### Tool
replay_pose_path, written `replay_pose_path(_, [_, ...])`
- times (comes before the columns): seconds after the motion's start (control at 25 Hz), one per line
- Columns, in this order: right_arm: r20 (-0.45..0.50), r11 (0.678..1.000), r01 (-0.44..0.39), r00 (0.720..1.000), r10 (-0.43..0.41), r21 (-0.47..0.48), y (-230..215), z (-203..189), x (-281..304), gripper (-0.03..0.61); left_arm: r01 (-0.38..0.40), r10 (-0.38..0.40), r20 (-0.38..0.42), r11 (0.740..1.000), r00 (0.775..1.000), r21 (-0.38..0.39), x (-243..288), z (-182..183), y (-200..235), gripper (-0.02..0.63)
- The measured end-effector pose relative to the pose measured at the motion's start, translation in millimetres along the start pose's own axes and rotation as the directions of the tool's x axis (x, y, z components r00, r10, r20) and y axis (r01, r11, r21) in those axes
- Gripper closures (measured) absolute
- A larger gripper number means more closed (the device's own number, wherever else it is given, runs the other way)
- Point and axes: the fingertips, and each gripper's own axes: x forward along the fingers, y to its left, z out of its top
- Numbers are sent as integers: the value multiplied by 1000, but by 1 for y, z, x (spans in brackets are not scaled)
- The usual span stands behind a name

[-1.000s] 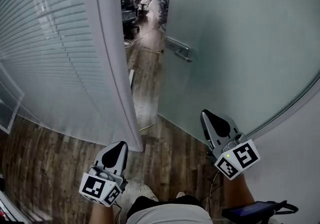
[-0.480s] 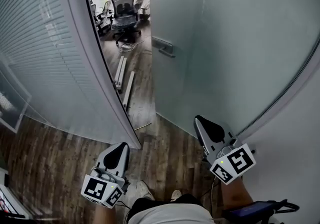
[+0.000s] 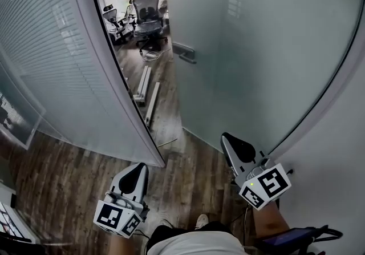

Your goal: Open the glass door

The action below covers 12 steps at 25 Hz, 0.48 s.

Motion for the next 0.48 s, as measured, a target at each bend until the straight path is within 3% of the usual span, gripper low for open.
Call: replay_pose_path(0.48, [-5, 1000, -13, 1000, 13, -22, 24, 16, 21, 577, -21, 20, 33, 1000, 999, 6, -19, 21, 26, 612])
